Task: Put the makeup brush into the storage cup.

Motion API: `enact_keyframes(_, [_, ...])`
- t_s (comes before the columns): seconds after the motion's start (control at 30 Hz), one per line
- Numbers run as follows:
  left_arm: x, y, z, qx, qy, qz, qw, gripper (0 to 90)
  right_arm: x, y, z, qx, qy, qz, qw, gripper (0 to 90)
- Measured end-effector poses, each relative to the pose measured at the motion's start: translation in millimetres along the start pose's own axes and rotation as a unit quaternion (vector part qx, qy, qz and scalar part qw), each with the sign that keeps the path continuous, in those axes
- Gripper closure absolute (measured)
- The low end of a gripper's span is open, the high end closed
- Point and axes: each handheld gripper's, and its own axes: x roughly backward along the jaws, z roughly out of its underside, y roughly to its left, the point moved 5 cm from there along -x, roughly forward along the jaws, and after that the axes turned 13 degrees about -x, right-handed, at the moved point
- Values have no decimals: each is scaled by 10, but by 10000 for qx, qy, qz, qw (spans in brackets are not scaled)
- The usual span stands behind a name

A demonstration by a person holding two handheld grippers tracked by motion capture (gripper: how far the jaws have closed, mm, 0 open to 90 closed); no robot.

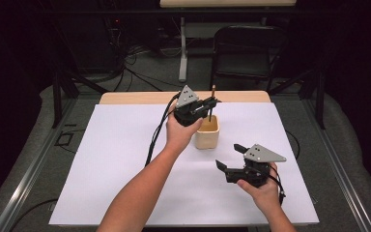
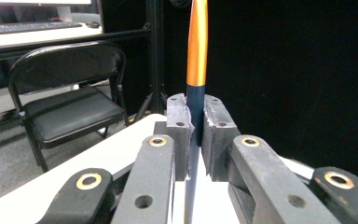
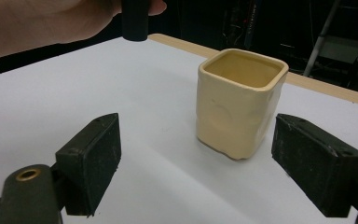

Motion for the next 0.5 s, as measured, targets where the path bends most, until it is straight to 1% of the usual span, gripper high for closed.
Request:
enact_keyframes(0.27, [14,31,89,14,63,-31,10000,829,-5,1,5,16,20,16,10000,155])
enact_keyframes(0.33, [16,36,109,64,53,-54,10000,829,-6,0,6,15,24,23,10000,155])
enact_keyframes(0.37, [18,43,122,48,64,-46,10000,829,-7,-2,7,9,21,23,10000,155])
enact_keyframes(0.5, [23,56,167,96,84,-76,9999,829,-8,-2,9,2,35,27,10000,154])
